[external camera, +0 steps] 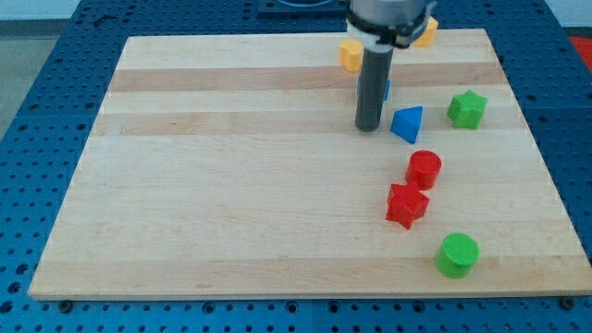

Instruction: Push the green circle towards the red star

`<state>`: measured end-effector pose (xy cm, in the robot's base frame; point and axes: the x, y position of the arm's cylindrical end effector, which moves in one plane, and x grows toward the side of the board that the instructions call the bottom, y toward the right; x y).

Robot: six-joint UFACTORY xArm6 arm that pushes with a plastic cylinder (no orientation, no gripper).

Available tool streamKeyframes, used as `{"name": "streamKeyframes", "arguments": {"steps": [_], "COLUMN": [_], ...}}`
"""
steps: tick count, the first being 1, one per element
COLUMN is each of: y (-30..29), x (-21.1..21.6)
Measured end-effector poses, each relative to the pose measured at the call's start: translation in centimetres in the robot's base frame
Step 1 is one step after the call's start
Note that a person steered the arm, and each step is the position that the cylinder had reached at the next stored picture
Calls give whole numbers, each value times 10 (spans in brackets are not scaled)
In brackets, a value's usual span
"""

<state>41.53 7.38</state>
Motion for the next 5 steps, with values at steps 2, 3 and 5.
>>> {"name": "streamKeyframes", "arguments": {"steps": [2, 3, 5], "y": [-8, -3, 25], "x": [122, 175, 204]}}
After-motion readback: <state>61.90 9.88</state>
